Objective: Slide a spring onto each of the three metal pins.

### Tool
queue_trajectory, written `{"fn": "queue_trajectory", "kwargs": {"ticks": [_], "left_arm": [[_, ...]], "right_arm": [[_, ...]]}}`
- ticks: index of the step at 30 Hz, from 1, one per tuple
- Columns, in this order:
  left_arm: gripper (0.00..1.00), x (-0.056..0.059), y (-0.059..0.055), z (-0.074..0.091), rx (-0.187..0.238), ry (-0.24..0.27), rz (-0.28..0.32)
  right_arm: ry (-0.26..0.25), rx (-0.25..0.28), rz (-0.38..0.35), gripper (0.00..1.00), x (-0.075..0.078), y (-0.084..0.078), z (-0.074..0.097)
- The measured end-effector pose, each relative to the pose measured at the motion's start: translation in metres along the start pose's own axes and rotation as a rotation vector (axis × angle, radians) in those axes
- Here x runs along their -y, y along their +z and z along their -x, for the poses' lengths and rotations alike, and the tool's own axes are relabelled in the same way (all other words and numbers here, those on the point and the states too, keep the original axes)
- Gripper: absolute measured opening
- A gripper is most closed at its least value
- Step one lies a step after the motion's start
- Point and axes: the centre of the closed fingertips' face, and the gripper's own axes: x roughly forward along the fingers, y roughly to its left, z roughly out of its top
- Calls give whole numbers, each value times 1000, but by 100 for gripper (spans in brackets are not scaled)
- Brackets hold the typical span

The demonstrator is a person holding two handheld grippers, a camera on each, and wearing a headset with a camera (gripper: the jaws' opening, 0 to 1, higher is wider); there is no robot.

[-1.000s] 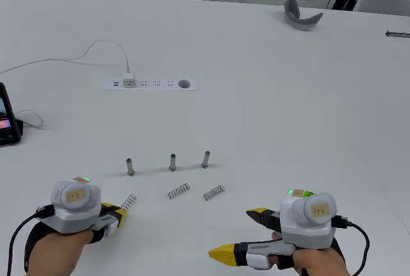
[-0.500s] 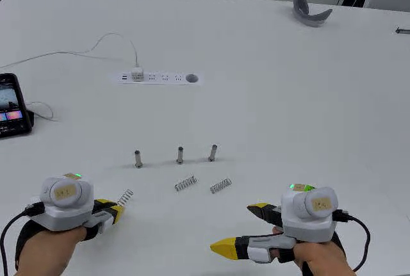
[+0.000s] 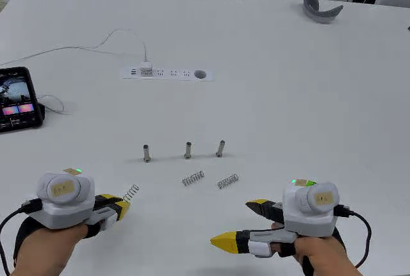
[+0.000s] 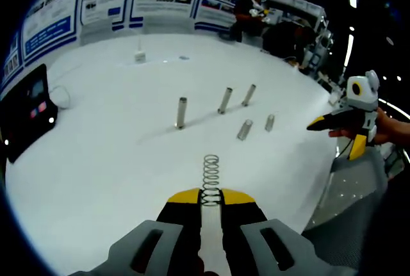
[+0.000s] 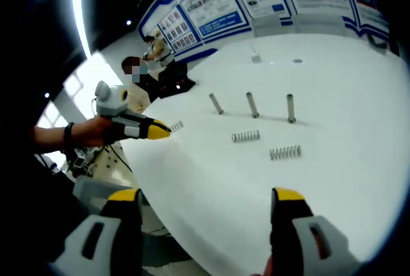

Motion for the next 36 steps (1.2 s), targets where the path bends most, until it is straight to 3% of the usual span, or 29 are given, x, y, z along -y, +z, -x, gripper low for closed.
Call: {"fn": "queue_trajectory", "kwargs": {"ticks": [8,16,27,36], "left_arm": [[10,12,7,9,18,-20,-22],[10,37,10,8,14,-70,-64],[10,79,20,4,32,-151,-128],[10,103,26,3,39,-202,-169]], "right_arm": [[43,16,-26,83,-9,5,-9],[97,42,-47,79,-18,13,-14],[186,95,-110,70,-37,33,-18],[226,126,-134,61,-46,48,-22]]}}
